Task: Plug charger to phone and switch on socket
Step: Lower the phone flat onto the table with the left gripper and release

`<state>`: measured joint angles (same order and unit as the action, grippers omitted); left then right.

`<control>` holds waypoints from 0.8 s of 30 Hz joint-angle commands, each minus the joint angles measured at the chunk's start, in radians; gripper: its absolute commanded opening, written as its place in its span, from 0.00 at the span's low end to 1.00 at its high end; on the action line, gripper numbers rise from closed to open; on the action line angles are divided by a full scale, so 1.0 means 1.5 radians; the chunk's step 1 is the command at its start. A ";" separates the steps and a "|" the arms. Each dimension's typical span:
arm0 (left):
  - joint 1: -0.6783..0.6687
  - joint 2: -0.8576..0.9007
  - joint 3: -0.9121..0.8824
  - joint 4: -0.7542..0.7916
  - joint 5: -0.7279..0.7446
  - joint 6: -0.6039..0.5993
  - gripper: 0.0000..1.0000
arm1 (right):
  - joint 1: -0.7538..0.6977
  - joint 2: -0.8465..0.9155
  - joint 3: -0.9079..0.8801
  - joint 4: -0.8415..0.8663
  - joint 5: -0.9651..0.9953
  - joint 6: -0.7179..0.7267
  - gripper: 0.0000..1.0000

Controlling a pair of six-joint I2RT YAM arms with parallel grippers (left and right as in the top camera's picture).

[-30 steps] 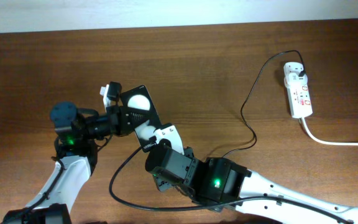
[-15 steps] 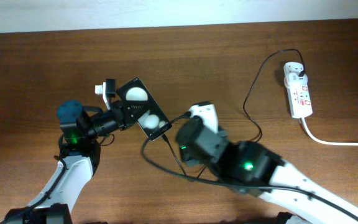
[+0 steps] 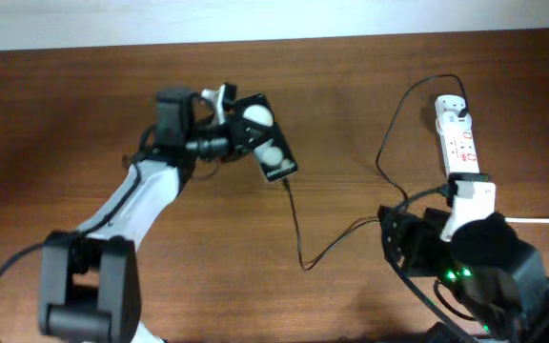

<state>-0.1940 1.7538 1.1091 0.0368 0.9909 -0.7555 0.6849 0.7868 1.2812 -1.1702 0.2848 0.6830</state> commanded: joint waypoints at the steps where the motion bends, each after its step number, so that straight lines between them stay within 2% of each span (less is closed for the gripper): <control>1: -0.048 0.069 0.159 -0.140 0.005 0.152 0.00 | -0.005 -0.019 0.009 -0.016 0.010 0.004 0.77; 5: -0.089 0.156 0.294 -0.323 -0.026 0.264 0.00 | -0.005 -0.020 0.009 -0.023 0.010 0.004 0.77; 8: -0.103 0.244 0.372 -0.399 -0.050 0.306 0.00 | -0.005 -0.020 0.009 -0.036 0.011 0.004 0.78; 12: -0.103 0.367 0.416 -0.397 -0.048 0.321 0.00 | -0.005 -0.020 0.009 -0.038 0.016 0.004 0.79; 14: -0.103 0.391 0.416 -0.390 -0.051 0.321 0.00 | -0.005 -0.020 0.009 -0.038 0.016 0.004 0.79; 17: -0.100 0.405 0.416 -0.381 -0.095 0.321 0.00 | -0.005 -0.020 0.009 -0.038 0.015 0.004 0.81; 21: -0.100 0.405 0.416 -0.352 -0.101 0.321 0.02 | -0.005 -0.020 0.009 -0.038 0.016 0.003 0.82; 24: -0.100 0.405 0.416 -0.340 -0.106 0.320 0.07 | -0.005 -0.020 0.009 -0.041 0.031 0.003 0.82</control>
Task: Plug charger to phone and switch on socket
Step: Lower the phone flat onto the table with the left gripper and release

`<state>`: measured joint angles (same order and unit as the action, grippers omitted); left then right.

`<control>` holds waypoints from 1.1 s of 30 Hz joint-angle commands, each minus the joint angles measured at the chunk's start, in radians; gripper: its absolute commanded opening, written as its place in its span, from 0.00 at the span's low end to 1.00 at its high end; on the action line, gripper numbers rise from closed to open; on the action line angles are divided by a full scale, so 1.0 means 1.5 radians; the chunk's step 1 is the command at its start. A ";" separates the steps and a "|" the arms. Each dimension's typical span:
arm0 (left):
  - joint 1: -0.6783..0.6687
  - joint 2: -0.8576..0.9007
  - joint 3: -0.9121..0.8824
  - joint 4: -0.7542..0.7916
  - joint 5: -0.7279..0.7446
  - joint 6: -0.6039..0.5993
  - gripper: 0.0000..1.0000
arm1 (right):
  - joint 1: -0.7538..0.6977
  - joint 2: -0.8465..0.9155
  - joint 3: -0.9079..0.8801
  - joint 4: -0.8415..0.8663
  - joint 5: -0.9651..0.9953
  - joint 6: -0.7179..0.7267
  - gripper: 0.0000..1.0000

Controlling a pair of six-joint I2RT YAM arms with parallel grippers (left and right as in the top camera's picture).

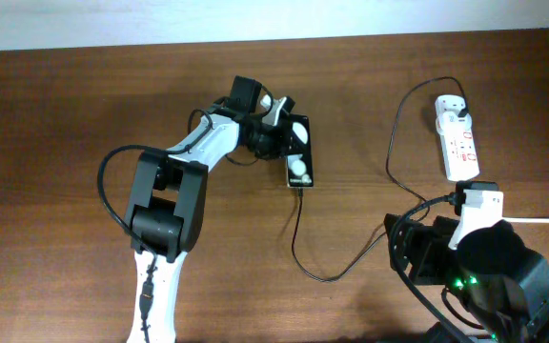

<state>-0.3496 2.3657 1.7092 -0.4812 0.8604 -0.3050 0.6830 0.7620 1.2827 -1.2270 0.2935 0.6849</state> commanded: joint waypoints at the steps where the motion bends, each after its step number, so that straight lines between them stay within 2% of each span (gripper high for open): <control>1: 0.004 -0.003 0.016 0.003 -0.023 0.020 0.09 | -0.004 -0.003 0.008 -0.005 0.028 0.002 0.82; 10: -0.001 -0.001 0.016 -0.065 -0.026 0.013 0.13 | -0.004 -0.003 0.008 -0.013 0.040 0.002 0.83; 14: -0.001 0.049 0.016 -0.062 -0.023 -0.086 0.14 | -0.004 -0.003 0.008 -0.013 0.039 0.002 0.82; 23: -0.001 0.083 0.016 -0.064 -0.010 -0.045 0.18 | -0.004 -0.003 0.008 -0.021 0.040 0.002 0.83; 33: -0.001 0.083 0.016 -0.124 -0.142 -0.045 0.38 | -0.004 -0.002 0.008 -0.023 0.040 0.002 0.83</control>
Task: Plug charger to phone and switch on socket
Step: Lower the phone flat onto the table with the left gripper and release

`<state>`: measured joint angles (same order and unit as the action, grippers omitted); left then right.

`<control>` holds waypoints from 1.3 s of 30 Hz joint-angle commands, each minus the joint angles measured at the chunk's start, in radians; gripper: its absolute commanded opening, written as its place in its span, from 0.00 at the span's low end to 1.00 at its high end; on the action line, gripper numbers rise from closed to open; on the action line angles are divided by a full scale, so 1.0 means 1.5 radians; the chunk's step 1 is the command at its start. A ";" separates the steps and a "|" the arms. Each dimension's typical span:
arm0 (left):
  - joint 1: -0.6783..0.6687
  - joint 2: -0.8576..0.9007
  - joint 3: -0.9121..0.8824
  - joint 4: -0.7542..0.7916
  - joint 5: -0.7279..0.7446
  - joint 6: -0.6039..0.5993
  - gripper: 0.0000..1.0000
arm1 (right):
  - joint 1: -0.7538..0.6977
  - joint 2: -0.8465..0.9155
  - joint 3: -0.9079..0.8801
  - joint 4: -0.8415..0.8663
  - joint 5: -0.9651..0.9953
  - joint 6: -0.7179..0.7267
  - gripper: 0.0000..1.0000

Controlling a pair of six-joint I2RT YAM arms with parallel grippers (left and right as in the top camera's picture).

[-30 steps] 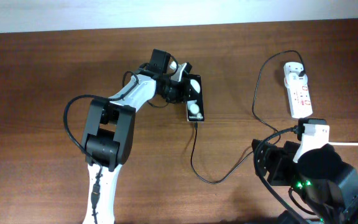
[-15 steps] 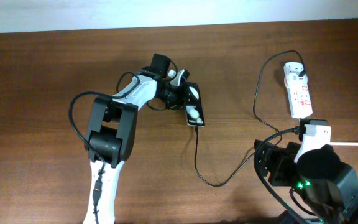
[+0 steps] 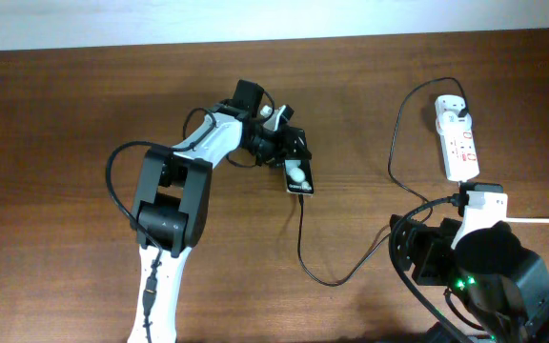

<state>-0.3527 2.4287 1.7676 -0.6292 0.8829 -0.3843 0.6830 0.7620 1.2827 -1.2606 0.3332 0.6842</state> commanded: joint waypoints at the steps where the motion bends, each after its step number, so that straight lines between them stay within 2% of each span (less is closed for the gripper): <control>1: 0.001 0.041 -0.023 -0.028 -0.169 0.009 0.39 | -0.004 -0.002 0.008 -0.001 0.013 0.003 0.83; 5: 0.001 0.041 -0.023 -0.031 -0.171 0.047 0.41 | -0.004 -0.002 0.008 -0.001 0.013 0.003 0.83; 10: 0.001 0.041 -0.023 -0.061 -0.269 0.048 0.45 | -0.004 -0.002 0.008 -0.001 0.013 0.003 0.83; 15: 0.001 0.041 -0.023 -0.061 -0.278 0.048 0.47 | -0.004 -0.002 0.008 -0.001 0.013 0.003 0.83; 19: -0.009 0.041 -0.023 -0.068 -0.263 0.138 0.49 | -0.004 -0.002 0.008 -0.001 0.017 0.003 0.84; 21: -0.014 0.041 -0.023 -0.068 -0.305 0.143 0.50 | -0.004 -0.002 0.008 -0.001 0.021 0.003 0.83; 23: -0.014 0.041 -0.023 -0.072 -0.323 0.142 0.59 | -0.004 -0.002 0.008 -0.001 0.021 0.003 0.83; 25: -0.014 0.041 -0.023 -0.080 -0.323 0.142 0.64 | -0.004 -0.002 0.008 -0.001 0.027 0.003 0.84; 28: -0.014 0.041 -0.023 -0.093 -0.322 0.115 0.89 | -0.004 -0.002 0.008 -0.002 0.028 0.003 0.84; 30: -0.014 0.041 -0.023 -0.094 -0.322 0.115 0.93 | -0.004 -0.002 0.008 -0.004 0.028 0.003 0.84; 31: -0.014 0.041 -0.023 -0.095 -0.322 0.115 0.99 | -0.004 -0.002 0.008 -0.006 0.028 0.003 0.84; 39: -0.014 0.041 -0.023 -0.110 -0.323 0.115 0.99 | -0.004 -0.002 0.008 -0.015 0.028 0.003 0.84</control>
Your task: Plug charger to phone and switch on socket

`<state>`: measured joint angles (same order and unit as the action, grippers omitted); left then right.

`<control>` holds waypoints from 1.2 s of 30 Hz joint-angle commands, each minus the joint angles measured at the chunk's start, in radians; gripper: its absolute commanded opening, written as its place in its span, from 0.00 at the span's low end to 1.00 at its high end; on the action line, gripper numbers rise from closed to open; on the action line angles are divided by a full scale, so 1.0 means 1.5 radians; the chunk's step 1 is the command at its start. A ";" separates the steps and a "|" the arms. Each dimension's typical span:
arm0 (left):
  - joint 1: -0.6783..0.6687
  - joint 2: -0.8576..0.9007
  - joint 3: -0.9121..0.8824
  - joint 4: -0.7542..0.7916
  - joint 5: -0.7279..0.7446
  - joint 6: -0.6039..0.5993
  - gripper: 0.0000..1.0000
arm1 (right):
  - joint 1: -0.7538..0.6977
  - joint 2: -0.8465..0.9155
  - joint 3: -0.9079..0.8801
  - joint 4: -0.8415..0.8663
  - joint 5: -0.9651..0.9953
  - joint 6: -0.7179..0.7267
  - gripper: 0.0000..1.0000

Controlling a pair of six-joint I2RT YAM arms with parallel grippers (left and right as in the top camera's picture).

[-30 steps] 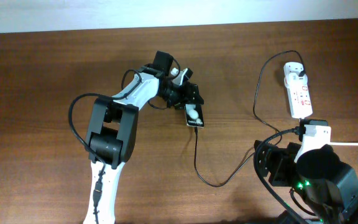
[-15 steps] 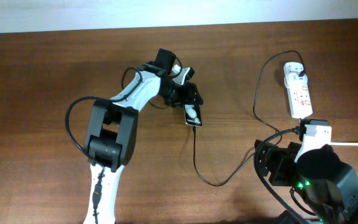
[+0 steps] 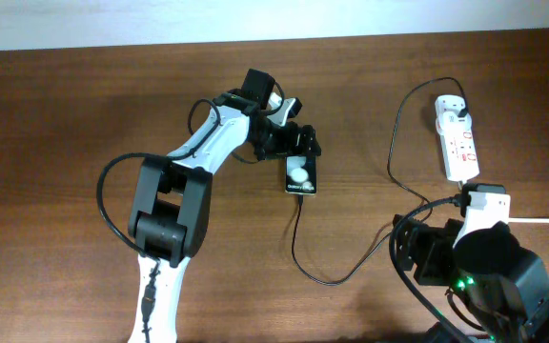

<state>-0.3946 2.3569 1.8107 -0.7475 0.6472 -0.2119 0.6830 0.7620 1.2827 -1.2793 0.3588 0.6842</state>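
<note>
The black phone lies flat on the table, its screen showing a white circle. My left gripper stands at the phone's far end, its fingers on either side of it and seemingly closed on it. The black charger cable enters the phone's near end, loops down and runs right and up to the plug in the white power strip. My right gripper sits just short of the strip's near end; its fingers are hidden under the wrist.
The right arm's bulky base fills the near right corner, with a white cord leading off right. The cable loop lies between phone and right arm. Bare brown table stretches to the left and front.
The phone has turned from a tilted pose to lying straight and flat, a little to the right. My left gripper is still at its far end. The right arm has barely moved.
First my left gripper held the phone tilted further left, cable attached. Then arm and phone were further right, nearer the middle. The phone stayed there, tilted, and now lies flat. The right arm stayed near the strip's end throughout.
</note>
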 commanded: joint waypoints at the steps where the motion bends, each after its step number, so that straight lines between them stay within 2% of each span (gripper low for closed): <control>1: 0.013 0.089 -0.052 -0.039 -0.166 0.000 0.99 | -0.004 -0.002 0.008 -0.003 0.011 0.003 0.84; 5: 0.013 0.089 -0.052 -0.093 -0.170 -0.012 0.99 | -0.004 -0.002 0.008 -0.003 0.011 0.003 0.84; 8: 0.013 0.089 -0.052 -0.109 -0.183 -0.089 0.99 | -0.004 -0.002 0.008 -0.003 0.011 0.003 0.84; 12: 0.018 0.089 -0.049 -0.104 -0.192 -0.090 0.99 | -0.004 -0.002 0.008 -0.009 0.011 0.003 0.84; 17: 0.056 0.057 0.008 -0.197 -0.285 -0.090 0.99 | -0.004 -0.002 0.008 -0.013 0.011 0.003 0.84; 22: 0.071 -0.069 0.014 -0.253 -0.393 -0.090 0.99 | -0.004 -0.002 0.008 -0.013 0.011 0.003 0.84; 24: 0.072 -0.131 0.014 -0.279 -0.436 -0.090 0.99 | -0.004 -0.002 0.008 -0.013 0.011 0.003 0.89; 32: 0.072 -0.356 0.014 -0.355 -0.488 -0.090 0.99 | -0.004 -0.002 0.008 -0.013 0.011 0.003 0.96; 36: 0.072 -0.468 0.014 -0.386 -0.561 -0.090 0.99 | -0.004 -0.002 0.008 -0.012 0.011 0.003 0.98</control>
<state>-0.2867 1.7699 1.8248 -1.2999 -0.0952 -0.3405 0.6830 0.7620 1.2827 -1.3018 0.3588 0.6842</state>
